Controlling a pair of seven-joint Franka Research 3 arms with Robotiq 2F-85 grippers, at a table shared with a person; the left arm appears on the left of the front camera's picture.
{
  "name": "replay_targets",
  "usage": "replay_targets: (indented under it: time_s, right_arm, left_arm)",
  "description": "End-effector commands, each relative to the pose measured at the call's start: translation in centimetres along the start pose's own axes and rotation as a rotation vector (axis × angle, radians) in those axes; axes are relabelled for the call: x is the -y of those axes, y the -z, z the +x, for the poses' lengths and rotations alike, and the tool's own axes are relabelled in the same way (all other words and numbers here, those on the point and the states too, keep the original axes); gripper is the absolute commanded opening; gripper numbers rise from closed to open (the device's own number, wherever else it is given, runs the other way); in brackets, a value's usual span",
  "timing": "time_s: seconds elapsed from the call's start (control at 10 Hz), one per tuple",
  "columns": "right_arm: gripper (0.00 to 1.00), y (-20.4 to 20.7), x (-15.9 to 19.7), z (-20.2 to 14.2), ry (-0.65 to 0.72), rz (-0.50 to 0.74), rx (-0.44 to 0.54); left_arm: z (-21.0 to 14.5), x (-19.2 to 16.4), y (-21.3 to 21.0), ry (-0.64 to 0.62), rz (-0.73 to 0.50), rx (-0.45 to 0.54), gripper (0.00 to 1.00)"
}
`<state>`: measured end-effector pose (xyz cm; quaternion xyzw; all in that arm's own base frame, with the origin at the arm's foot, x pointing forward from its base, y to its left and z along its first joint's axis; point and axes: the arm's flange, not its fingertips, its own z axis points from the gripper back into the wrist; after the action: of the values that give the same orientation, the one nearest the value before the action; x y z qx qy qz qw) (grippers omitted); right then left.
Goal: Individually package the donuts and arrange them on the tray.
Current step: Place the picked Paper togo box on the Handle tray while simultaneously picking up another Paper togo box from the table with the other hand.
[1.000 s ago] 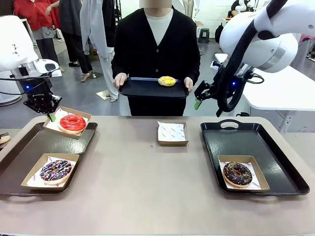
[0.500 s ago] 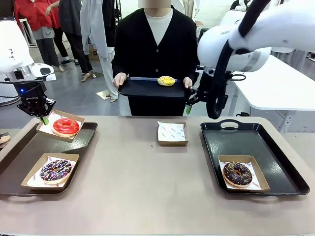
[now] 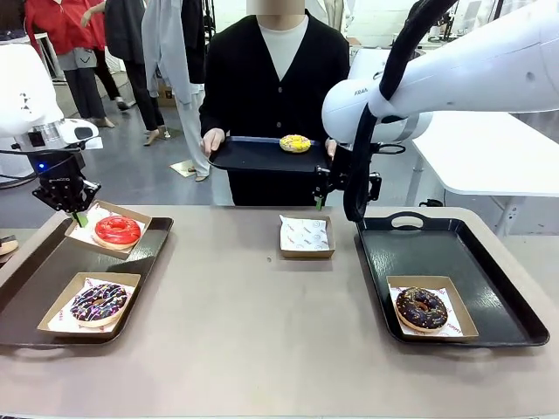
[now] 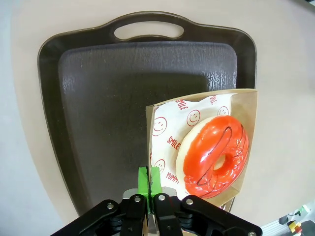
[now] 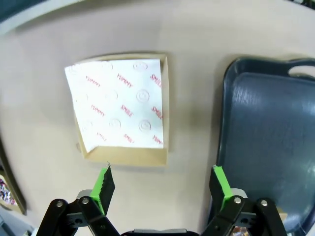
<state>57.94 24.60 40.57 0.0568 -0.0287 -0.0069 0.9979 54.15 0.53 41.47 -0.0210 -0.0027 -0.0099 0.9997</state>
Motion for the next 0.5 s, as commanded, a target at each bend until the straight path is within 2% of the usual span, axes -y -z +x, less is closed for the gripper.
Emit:
replay_targets:
  time_s: [0.0,0.4]
  right_arm:
    - [1.00,1.3,-0.3,1.7,0.038,-0.008,0.026]
    - [1.00,4.3,0.5,2.3,0.015,0.002,0.038]
  left_arm:
    - [-0.1,-0.1,0.2,0.022,0.007,0.011,0.01]
    - [0.4,0.1,0.8,0.036,0.012,0.009,0.01]
